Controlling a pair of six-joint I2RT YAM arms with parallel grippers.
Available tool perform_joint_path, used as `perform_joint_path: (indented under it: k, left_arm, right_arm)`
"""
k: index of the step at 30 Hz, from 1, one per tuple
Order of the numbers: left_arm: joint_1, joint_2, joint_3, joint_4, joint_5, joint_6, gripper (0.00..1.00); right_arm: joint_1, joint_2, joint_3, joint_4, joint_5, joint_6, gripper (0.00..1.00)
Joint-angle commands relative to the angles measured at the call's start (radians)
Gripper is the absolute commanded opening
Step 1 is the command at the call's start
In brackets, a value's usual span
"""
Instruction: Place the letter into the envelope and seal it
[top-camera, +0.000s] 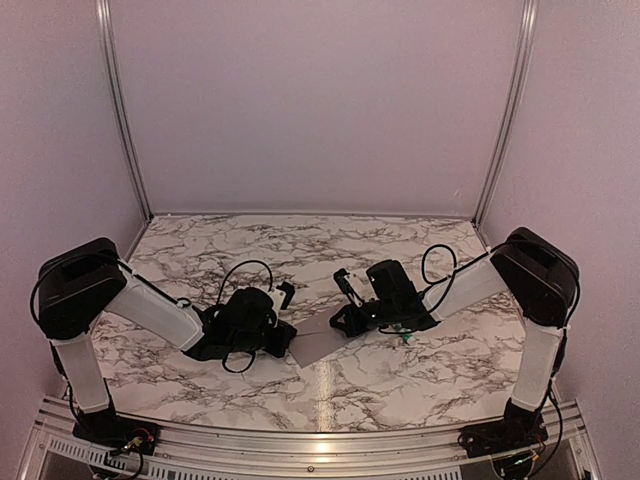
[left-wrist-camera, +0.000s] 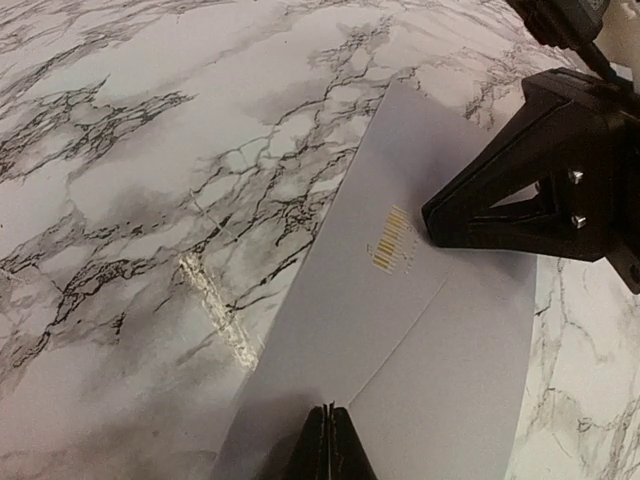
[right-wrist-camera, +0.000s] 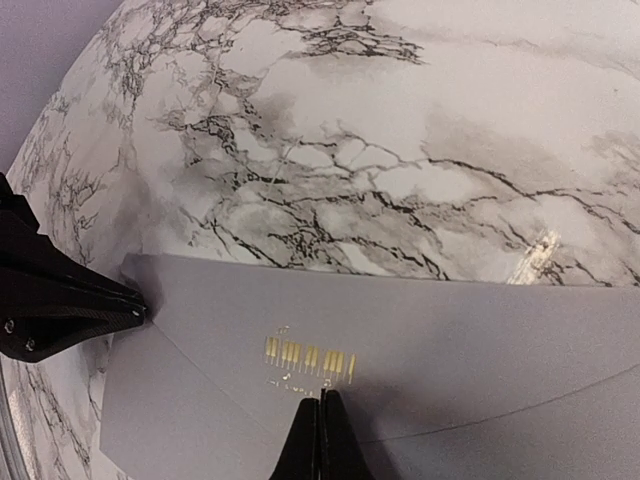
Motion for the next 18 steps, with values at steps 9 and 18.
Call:
perform_joint_path:
  k: [9, 18]
  left_arm:
    - [0.016, 0.062, -0.032, -0.01, -0.046, -0.021, 0.03]
    - [0.017, 0.073, -0.068, 0.027, -0.035, -0.023, 0.03]
  right_arm:
    - [-0.02, 0.0, -0.027, -0.111, 0.056, -0.006, 0.0]
    - [-0.037, -0.093, -0.059, -0.148, 0.105, -0.008, 0.0]
